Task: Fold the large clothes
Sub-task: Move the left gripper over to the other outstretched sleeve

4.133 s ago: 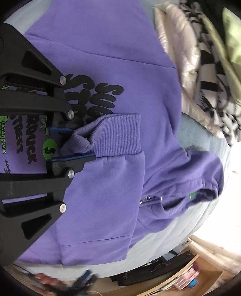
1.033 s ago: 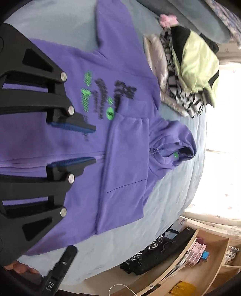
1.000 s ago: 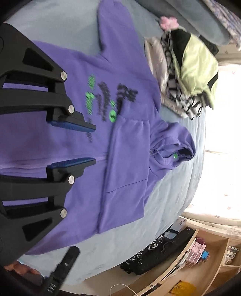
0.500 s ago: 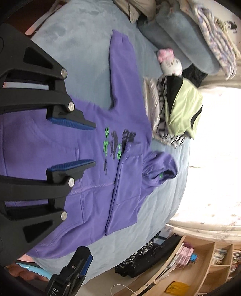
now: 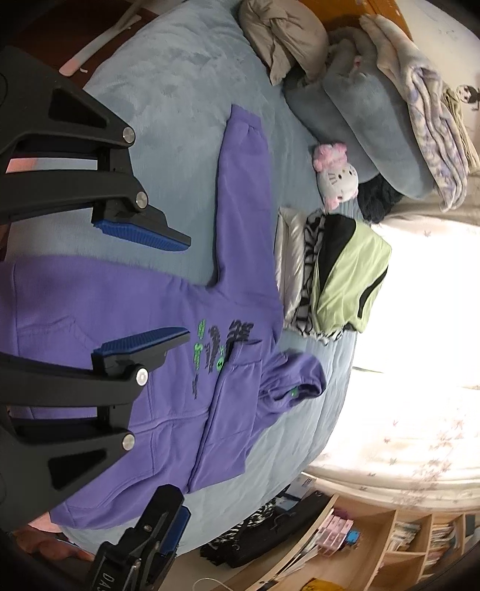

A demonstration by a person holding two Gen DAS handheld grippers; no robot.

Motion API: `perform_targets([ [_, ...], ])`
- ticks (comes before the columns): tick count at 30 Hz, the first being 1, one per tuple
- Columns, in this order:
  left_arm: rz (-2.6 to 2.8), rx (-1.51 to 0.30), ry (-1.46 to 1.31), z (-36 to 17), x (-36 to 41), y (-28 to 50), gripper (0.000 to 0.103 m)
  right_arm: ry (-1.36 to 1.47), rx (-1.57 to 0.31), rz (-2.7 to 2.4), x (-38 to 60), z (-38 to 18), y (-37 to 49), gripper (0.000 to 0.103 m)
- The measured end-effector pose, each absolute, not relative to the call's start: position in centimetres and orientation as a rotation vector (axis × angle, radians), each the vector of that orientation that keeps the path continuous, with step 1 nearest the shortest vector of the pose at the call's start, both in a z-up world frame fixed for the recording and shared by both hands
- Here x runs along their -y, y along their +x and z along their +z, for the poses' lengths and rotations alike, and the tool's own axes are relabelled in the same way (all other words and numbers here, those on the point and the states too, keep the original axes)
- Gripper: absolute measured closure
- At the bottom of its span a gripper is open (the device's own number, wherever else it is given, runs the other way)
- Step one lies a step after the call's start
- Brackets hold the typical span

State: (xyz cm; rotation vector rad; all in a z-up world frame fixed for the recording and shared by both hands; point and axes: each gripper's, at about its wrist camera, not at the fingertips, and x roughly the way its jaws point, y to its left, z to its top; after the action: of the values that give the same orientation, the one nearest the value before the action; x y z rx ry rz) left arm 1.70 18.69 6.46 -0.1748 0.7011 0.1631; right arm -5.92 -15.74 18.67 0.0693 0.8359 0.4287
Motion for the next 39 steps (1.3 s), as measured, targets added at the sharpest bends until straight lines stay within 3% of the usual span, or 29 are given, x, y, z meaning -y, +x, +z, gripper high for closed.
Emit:
perform_targets([
  [7, 0.229, -0.705, -0.185, 6.2, -23.0, 2.9, 0.055, 0.019, -0.801, 0.404, 11.8, 20.4, -2.2, 0.020],
  [19, 0.363, -0.718, -0.262, 5.0, -32.6, 8.8, 0.054, -0.082, -0.751, 0.375, 2.4, 19.3, 9.3, 0.020],
  [32, 0.387, -0.819, -0.384, -3.0, -39.2, 16.8, 0.054, -0.130, -0.839, 0.336, -3.0, 8.3, 22.6, 0.020],
  [39, 0.327, -0.844, -0.657, -9.2, -44.0, 18.2, 0.054, -0.127, -0.920, 0.335, -4.3, 2.6, 27.3, 0.020],
])
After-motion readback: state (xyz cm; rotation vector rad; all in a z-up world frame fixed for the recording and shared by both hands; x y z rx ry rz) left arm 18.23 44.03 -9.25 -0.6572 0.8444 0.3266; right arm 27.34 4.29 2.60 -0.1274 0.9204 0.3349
